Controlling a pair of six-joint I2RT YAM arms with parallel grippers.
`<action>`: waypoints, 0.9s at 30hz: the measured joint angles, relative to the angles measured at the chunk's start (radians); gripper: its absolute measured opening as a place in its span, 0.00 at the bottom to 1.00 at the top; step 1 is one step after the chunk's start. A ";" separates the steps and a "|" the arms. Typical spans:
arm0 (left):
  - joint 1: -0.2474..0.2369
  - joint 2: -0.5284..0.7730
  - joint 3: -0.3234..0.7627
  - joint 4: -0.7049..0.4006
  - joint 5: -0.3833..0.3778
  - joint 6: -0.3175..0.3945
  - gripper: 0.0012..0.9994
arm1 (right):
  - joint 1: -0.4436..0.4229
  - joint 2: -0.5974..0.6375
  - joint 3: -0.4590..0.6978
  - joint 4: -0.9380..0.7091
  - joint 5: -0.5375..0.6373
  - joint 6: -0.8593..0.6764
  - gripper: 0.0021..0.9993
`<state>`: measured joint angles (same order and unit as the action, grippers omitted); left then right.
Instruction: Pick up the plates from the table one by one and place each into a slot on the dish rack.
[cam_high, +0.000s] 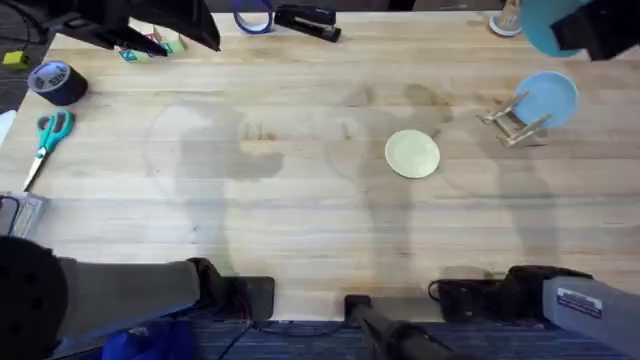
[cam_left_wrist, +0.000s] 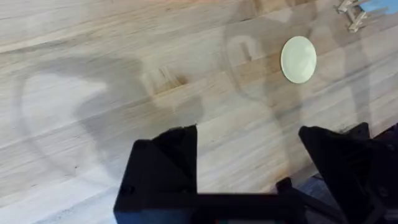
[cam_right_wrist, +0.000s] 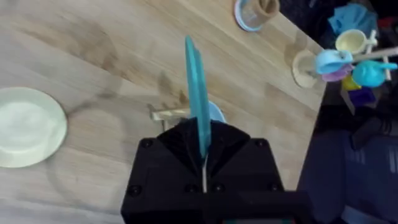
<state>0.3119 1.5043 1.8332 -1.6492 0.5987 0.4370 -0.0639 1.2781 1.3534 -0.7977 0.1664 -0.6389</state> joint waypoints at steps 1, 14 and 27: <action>0.000 0.000 0.000 0.000 0.000 0.000 1.00 | -0.020 0.000 0.000 0.000 0.003 -0.003 0.03; 0.000 0.000 0.000 0.000 0.000 0.000 1.00 | -0.105 0.000 0.000 -0.040 0.018 -0.094 0.03; 0.000 0.000 0.000 -0.002 -0.001 0.000 1.00 | -0.222 0.036 0.000 -0.079 -0.076 -0.148 0.03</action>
<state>0.3119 1.5043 1.8332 -1.6512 0.5980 0.4370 -0.2863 1.3141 1.3537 -0.8768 0.0902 -0.7871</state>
